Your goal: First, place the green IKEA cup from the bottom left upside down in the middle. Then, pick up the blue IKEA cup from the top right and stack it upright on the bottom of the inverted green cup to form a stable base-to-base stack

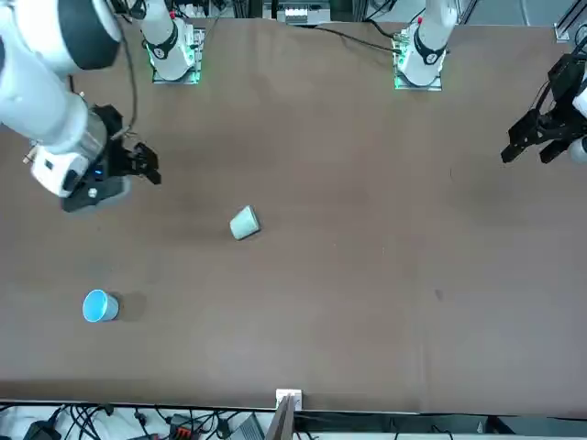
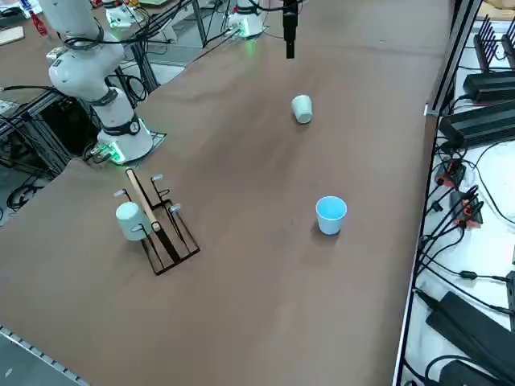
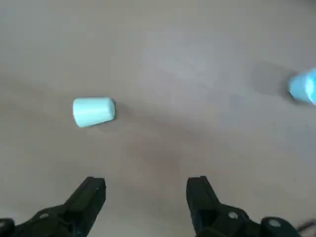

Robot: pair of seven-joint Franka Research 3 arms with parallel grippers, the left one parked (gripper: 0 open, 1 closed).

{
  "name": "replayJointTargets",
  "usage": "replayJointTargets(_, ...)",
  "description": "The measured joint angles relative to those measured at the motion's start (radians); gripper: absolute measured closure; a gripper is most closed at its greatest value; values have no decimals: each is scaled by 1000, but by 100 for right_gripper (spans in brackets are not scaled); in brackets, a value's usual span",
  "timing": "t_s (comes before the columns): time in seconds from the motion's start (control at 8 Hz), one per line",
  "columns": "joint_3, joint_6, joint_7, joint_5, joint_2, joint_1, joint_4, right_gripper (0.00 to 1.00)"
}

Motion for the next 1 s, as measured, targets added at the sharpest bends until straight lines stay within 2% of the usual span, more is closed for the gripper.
replayJointTargets(0.5,10,165,-360,-2,29,55,-108,0)
replayJointTargets(0.75,24,231,-627,-3,33,85,-141,0)
replayJointTargets(1.0,30,257,-847,-3,69,113,-148,0)
